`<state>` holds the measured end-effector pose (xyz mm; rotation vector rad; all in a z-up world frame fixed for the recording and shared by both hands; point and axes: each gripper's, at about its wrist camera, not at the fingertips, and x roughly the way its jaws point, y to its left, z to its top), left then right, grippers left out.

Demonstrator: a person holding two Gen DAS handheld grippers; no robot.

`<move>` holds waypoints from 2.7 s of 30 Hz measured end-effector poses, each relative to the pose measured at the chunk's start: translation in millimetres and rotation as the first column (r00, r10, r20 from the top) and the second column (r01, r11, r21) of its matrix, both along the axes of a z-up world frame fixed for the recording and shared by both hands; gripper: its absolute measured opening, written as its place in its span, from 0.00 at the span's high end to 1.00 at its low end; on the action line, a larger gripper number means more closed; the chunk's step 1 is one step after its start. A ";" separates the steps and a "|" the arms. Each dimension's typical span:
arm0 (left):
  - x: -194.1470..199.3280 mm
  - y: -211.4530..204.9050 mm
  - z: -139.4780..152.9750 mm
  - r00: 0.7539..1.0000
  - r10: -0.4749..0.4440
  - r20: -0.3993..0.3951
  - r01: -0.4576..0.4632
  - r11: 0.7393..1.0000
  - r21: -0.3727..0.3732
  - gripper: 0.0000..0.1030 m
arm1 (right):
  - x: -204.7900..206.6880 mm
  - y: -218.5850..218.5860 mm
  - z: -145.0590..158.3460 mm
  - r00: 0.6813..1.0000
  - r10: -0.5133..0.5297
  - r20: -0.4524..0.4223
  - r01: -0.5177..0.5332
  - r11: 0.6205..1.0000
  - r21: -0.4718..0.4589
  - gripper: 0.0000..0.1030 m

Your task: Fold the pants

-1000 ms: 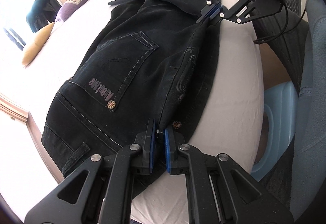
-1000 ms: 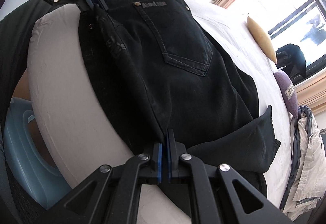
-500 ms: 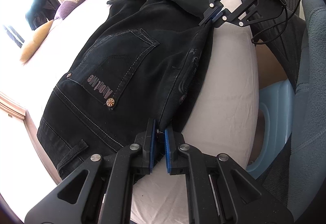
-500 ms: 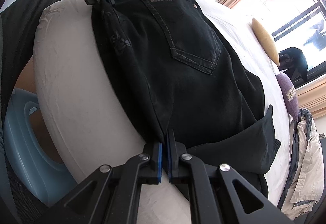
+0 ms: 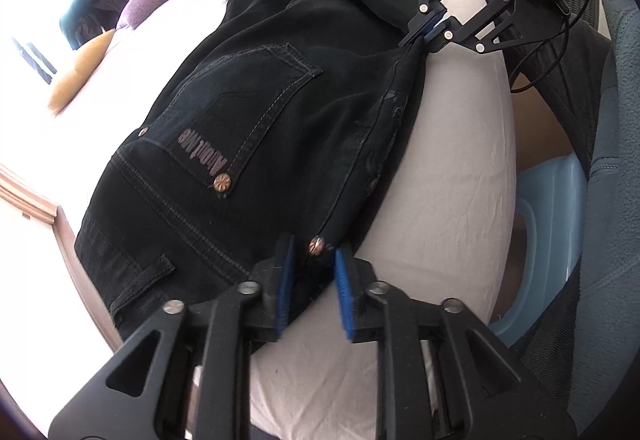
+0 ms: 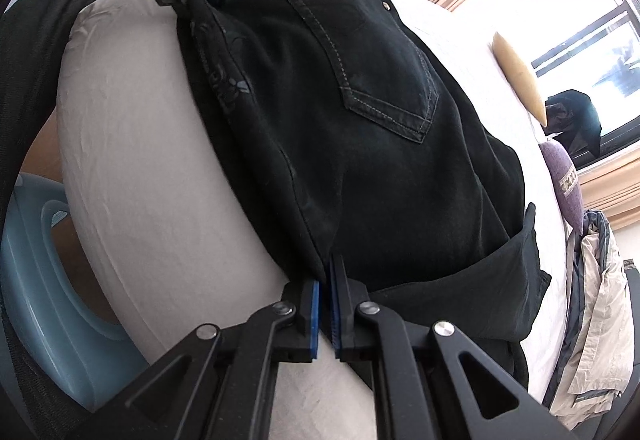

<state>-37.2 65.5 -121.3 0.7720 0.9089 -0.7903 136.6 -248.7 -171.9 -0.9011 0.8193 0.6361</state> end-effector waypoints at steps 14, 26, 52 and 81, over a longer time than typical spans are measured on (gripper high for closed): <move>43.0 -8.3 86.4 0.984 0.175 -0.023 -0.174 0.940 -0.293 0.27 | 12.0 -18.9 30.0 0.995 -0.093 -0.035 0.098 0.983 0.158 0.55; 104.2 -95.2 -17.0 0.966 0.208 -0.154 -0.236 0.951 -0.199 0.29 | 16.0 -49.4 35.2 0.976 -0.198 -0.093 0.216 0.944 0.251 0.55; 120.8 -108.6 22.6 0.917 0.265 -0.297 -0.361 0.869 -0.339 0.31 | 152.6 -195.7 103.0 0.735 -0.593 -0.329 0.657 0.502 0.562 0.40; 144.4 -117.4 -19.5 0.908 0.300 -0.293 -0.394 0.851 -0.347 0.36 | 397.7 -134.0 1.3 0.515 -0.827 -0.227 0.856 0.507 0.097 0.38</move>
